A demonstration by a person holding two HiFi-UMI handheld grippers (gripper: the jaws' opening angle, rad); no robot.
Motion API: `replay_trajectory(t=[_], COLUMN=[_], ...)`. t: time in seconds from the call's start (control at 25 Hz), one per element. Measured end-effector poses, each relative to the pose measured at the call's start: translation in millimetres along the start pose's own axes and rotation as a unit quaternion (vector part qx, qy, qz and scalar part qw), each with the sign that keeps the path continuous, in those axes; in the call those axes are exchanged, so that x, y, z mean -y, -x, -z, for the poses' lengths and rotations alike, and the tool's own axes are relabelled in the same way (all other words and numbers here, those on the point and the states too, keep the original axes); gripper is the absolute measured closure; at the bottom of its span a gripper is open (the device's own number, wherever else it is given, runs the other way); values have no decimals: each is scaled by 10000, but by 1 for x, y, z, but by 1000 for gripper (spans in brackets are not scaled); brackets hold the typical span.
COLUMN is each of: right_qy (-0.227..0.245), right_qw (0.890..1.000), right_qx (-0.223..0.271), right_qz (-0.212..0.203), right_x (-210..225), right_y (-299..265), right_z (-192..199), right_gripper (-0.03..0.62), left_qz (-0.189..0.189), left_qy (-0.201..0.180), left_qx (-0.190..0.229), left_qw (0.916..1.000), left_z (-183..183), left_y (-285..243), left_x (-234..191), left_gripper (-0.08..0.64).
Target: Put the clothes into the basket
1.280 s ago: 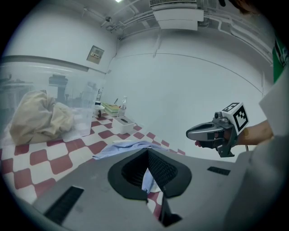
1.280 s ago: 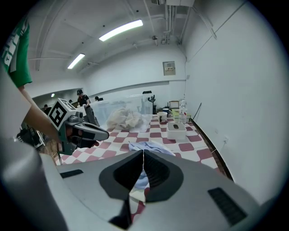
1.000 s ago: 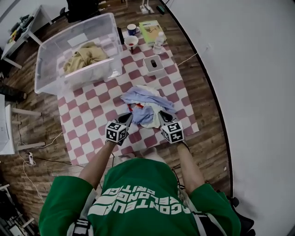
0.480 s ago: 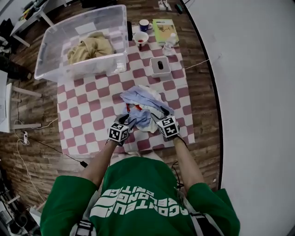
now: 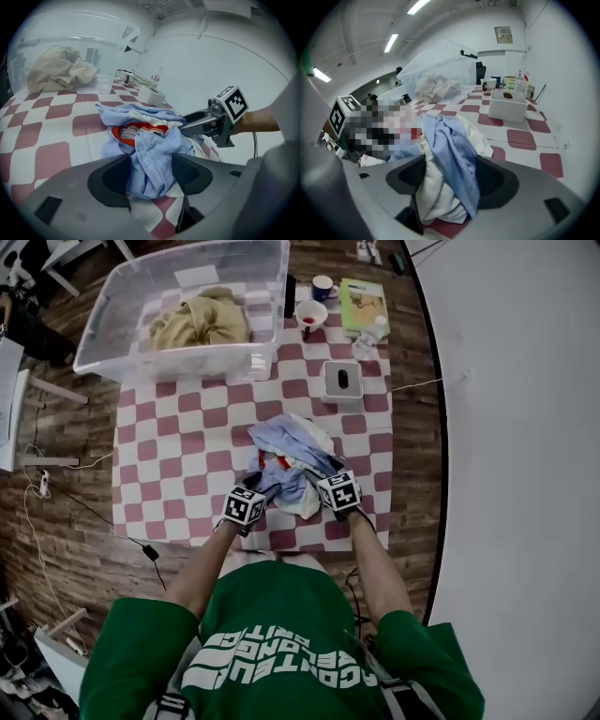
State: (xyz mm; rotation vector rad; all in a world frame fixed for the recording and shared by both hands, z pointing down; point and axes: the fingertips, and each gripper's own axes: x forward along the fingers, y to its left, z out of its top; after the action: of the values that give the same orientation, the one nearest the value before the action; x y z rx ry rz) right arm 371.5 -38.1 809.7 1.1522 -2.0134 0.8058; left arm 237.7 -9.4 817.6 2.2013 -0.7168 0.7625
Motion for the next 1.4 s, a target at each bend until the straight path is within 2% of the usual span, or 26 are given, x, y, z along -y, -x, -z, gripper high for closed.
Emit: replay_trajectory(t=[0.28,0.48,0.68,0.84,1.08,1.4], right_qy=[-140,-187,-358,-574,-750,-996], right_qw=[9984,9969,9957,9935,9890,9841], right_qx=[-469,-662,-697,-717,-876,-591], right_qz=[-272,-382,-504,-675,-927,-1345], right_x=[2,1,-3,-10,-30,-68], right_y=[-28,-36,-38,-40,-39,-35], right_z=[12,10,8,9,6,9], right_gripper=[272,272,282,330,367,397], left_qz=[-19,-100,-180,-84,42,93], left_qy=[218,390,735,888,1137,1079], left_qx=[-287,-262,-70,-25,-92,-97], left_qw=[9993,9988,9971,9960,9935,9941], left_z=[9,8,5,4,8,15], left_y=[-19,-31,-36,-43,-41,-18], left_x=[4,8,11,20,28,32], left_gripper=[301,301,301,302,324,356])
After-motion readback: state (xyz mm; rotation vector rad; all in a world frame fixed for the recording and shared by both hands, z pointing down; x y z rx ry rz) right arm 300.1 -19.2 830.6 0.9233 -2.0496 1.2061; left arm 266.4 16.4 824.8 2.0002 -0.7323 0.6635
